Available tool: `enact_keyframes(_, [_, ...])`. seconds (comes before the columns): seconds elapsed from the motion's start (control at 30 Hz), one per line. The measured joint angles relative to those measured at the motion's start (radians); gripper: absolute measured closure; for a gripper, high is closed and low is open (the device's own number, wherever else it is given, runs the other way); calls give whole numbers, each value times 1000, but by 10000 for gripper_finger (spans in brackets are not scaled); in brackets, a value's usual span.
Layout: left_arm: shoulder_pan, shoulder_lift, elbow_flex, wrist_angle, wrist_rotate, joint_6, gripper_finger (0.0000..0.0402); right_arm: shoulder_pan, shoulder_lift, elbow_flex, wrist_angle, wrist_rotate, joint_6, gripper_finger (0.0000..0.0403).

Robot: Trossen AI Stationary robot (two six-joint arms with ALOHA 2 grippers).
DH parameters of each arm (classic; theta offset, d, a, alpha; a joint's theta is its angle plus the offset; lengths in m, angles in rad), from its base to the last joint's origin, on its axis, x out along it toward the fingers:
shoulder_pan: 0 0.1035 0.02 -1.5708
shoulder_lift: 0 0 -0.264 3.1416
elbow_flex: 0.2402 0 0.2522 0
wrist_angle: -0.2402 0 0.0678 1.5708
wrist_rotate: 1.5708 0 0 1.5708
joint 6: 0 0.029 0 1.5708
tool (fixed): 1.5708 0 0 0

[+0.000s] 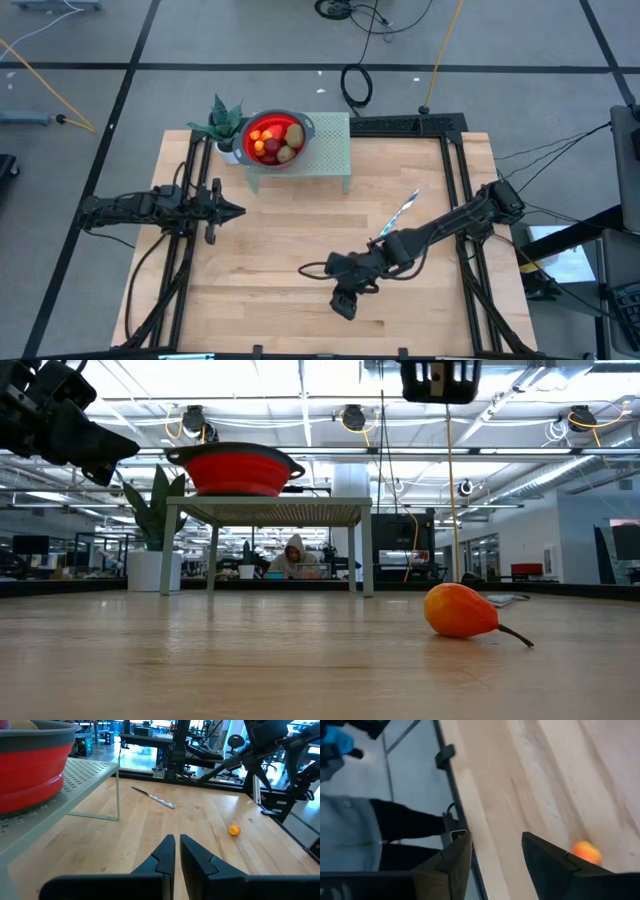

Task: Pick & Place Fruit
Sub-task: Put the pear into the red strainer bowl on the shelf

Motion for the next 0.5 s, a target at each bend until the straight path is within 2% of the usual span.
enact_keyframes(0.13, [0,0,0,0,0,-1,376,7,17,0,-58,56,55,228])
enact_keyframes(0.23, [0,0,0,-1,0,0,376,7,50,-1,-109,59,66,221])
enact_keyframes(0.5, [0,0,0,-1,0,0,376,21,129,-1,-119,74,-28,207])
